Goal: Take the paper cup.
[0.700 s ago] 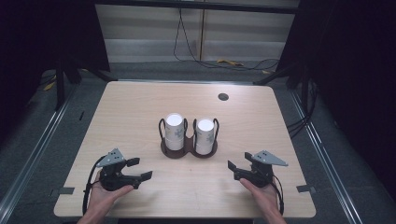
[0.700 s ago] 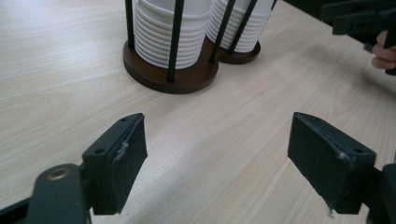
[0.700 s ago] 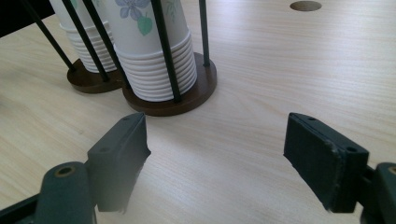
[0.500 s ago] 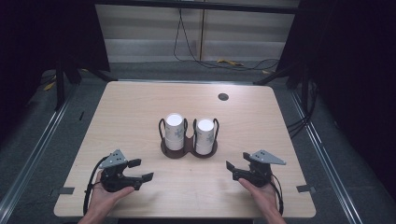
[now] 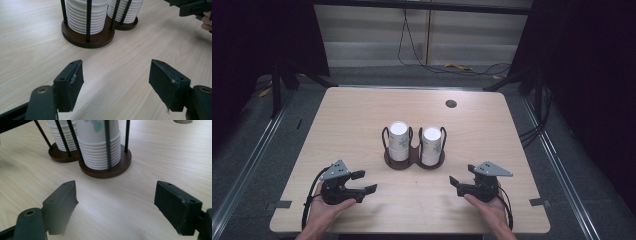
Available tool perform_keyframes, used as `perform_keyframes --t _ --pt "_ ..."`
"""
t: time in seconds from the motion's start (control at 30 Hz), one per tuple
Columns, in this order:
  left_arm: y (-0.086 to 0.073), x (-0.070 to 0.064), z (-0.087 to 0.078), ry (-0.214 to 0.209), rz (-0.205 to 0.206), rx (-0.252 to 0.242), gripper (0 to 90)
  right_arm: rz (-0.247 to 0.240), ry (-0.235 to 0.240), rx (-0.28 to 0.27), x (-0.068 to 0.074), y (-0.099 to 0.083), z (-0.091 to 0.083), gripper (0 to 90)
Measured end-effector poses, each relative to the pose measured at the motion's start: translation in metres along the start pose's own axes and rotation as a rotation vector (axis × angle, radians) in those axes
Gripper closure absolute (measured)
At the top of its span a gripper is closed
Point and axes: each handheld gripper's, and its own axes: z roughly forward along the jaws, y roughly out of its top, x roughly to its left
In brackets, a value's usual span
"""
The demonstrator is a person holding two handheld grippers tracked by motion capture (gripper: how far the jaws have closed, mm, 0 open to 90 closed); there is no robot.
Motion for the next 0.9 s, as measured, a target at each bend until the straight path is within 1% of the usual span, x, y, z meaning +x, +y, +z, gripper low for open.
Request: perform_keyframes --t 0.03,0.07,0.1,0.17,0.2,0.27,0.3,0.33,0.4,0.43,0.47,0.5,0.57,0.6,0.63,0.7,0.73,0.77,0.8,0.83,0.9 --pt "0.000 0.001 0.000 0.003 -0.002 0.003 27.3 -0.015 0.007 -0.003 0.002 0.003 -0.001 18.3" --pt "0.000 0.002 0.000 0.002 -0.016 0.009 27.3 -0.015 0.007 -0.003 0.002 0.003 -0.001 18.3" --pt "-0.001 0.004 0.001 -0.008 -0.028 0.013 27.9 -0.026 0.012 -0.003 0.004 0.006 -0.001 18.4" --pt "-0.001 0.005 0.001 0.000 -0.037 0.015 26.7 -0.034 0.024 -0.003 0.005 0.009 -0.002 18.5" --pt "0.000 0.005 0.001 -0.002 -0.033 0.016 24.7 -0.041 0.029 -0.008 0.007 0.011 -0.002 18.5" --pt "0.001 0.004 0.001 -0.002 -0.022 0.001 24.5 -0.048 0.047 -0.010 0.009 0.015 -0.002 18.6" --pt "0.001 0.005 0.001 -0.003 -0.013 0.002 24.5 -0.052 0.050 -0.010 0.010 0.017 -0.002 18.6" --pt "0.001 0.004 0.002 0.004 -0.017 0.005 23.5 -0.057 0.059 -0.010 0.011 0.019 -0.002 18.6" --pt "0.001 0.003 0.002 0.012 -0.016 0.009 22.4 -0.047 0.076 -0.016 0.013 0.023 -0.001 18.7" --pt "0.001 0.003 0.002 0.027 -0.022 0.006 22.0 -0.050 0.084 -0.019 0.014 0.025 -0.001 18.7" --pt "0.001 0.003 0.002 0.027 -0.022 0.006 21.9 -0.050 0.084 -0.019 0.014 0.025 -0.001 18.7" --pt "0.002 0.003 0.002 0.024 -0.009 0.001 22.4 -0.056 0.097 -0.026 0.017 0.031 0.000 19.0" --pt "0.002 0.002 0.003 0.027 -0.015 0.010 25.5 -0.058 0.106 -0.030 0.018 0.035 0.001 19.5" --pt "0.002 0.002 0.003 0.027 -0.015 0.010 25.2 -0.061 0.112 -0.034 0.018 0.037 0.002 19.8" --pt "0.001 0.001 0.004 0.015 -0.014 0.027 25.5 -0.064 0.114 -0.037 0.019 0.040 0.002 19.8" --pt "0.001 0.000 0.004 0.019 -0.013 0.020 34.7 -0.059 0.122 -0.047 0.020 0.044 0.002 21.2" --pt "0.002 0.000 0.004 0.014 -0.010 0.016 33.7 -0.063 0.134 -0.052 0.021 0.046 0.001 21.9" --pt "0.002 -0.001 0.004 0.007 -0.016 0.008 34.6 -0.073 0.138 -0.056 0.023 0.048 0.001 21.9" --pt "0.002 -0.001 0.004 0.007 -0.016 0.008 35.0 -0.073 0.138 -0.056 0.023 0.048 0.001 21.9" --pt "0.002 -0.002 0.004 0.003 -0.015 0.009 34.9 -0.079 0.150 -0.062 0.026 0.052 -0.001 21.9" --pt "0.002 -0.002 0.003 -0.009 -0.002 0.017 36.7 -0.085 0.161 -0.073 0.029 0.057 -0.002 22.0"
